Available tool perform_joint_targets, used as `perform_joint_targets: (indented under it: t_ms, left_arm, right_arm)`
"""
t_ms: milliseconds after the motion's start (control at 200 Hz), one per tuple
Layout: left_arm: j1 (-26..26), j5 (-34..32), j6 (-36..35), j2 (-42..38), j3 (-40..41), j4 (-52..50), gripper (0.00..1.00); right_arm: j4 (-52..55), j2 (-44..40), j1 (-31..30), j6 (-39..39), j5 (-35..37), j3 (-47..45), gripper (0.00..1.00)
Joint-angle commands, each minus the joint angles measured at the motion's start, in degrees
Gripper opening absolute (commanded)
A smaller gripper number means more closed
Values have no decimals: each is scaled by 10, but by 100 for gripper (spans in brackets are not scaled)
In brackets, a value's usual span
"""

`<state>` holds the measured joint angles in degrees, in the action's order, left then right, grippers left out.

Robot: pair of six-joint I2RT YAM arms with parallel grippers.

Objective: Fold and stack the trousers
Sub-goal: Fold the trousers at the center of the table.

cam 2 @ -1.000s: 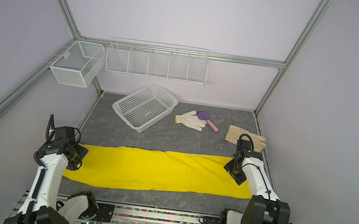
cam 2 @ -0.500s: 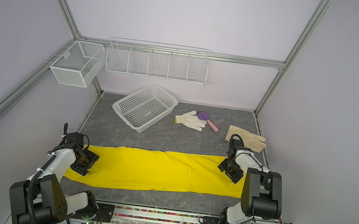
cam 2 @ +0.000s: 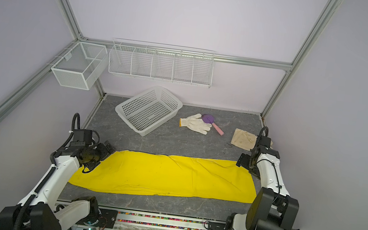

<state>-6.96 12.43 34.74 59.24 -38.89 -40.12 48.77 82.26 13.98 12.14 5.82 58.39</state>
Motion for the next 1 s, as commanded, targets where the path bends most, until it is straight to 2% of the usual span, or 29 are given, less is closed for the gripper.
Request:
perform_joint_targets:
  t_ms: [0, 270, 390, 455, 575, 640, 900, 995]
  left_arm:
    - [19, 33, -16, -6, 7, 18, 100]
    - [28, 60, -13, -28, 30, 29, 100]
    - [28, 68, -10, -36, 35, 33, 100]
    - [28, 75, -10, -35, 35, 35, 100]
    - [29, 79, -11, -38, 37, 34, 100]
    - [29, 81, -11, -38, 38, 34, 100]
    - [29, 89, -10, -35, 38, 30, 100]
    - [29, 90, -11, -39, 35, 21, 100]
  right_arm:
    - [8, 41, 22, -68, -66, 4, 94]
    - [3, 128, 21, -98, -88, 17, 98]
    - [1, 154, -2, -86, -45, 22, 100]
    - [-10, 172, -5, -73, -57, 14, 99]
    - [-30, 210, -15, -58, -67, -2, 89]
    - [-38, 213, -19, -51, -62, 4, 79]
    - [-31, 208, 3, -60, -95, 9, 24]
    - [-23, 186, 20, -61, -100, 12, 18]
